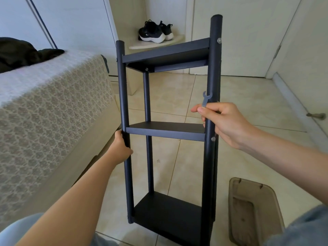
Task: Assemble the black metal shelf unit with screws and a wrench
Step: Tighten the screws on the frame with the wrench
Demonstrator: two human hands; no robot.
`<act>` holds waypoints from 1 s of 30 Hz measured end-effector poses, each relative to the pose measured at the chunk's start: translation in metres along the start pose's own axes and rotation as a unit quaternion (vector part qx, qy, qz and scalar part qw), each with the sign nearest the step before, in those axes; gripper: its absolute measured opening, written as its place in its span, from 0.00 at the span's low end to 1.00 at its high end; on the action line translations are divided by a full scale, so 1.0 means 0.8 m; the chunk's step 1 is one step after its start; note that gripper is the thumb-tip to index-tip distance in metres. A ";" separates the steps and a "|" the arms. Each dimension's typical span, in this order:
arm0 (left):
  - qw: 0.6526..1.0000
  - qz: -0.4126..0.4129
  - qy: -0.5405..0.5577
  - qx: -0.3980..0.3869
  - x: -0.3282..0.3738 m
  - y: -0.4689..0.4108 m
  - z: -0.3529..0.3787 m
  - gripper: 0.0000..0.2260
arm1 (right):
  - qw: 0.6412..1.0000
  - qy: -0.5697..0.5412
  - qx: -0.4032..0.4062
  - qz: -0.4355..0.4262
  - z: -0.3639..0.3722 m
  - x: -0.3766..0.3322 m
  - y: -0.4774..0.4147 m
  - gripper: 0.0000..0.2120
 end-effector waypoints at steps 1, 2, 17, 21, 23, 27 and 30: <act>1.000 0.005 -0.004 -0.004 -0.002 0.000 0.002 0.36 | 1.000 -0.006 -0.007 0.006 0.001 -0.001 0.001 0.18; 1.000 0.006 -0.008 -0.006 -0.004 0.000 0.003 0.36 | 1.000 -0.010 -0.012 0.012 0.003 -0.003 0.003 0.17; 0.956 0.222 -0.041 0.188 0.061 0.051 -0.008 0.16 | 0.998 0.007 -0.054 -0.015 0.044 -0.026 0.010 0.11; 0.949 0.309 0.064 0.003 0.096 0.099 0.003 0.19 | 0.999 -0.006 -0.053 -0.009 0.053 -0.027 0.008 0.11; 0.939 0.332 0.063 -0.070 0.106 0.121 0.010 0.31 | 0.999 -0.015 -0.046 -0.009 0.057 -0.029 0.007 0.11; 0.930 0.361 -0.016 -0.070 0.118 0.137 0.023 0.34 | 0.999 -0.027 -0.032 -0.004 0.066 -0.033 0.010 0.09; 0.927 0.365 -0.043 -0.076 0.123 0.135 0.021 0.31 | 0.999 -0.021 -0.027 0.008 0.070 -0.038 0.013 0.09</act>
Point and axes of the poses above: each hand's wrist, its own y-axis away from the middle knuckle, its own z-axis out of the palm, x = y × z, the point moved 2 cm from there along -y, towards the middle knuckle, and after that the axes turned 11 degrees about x, right-handed, at the moved point
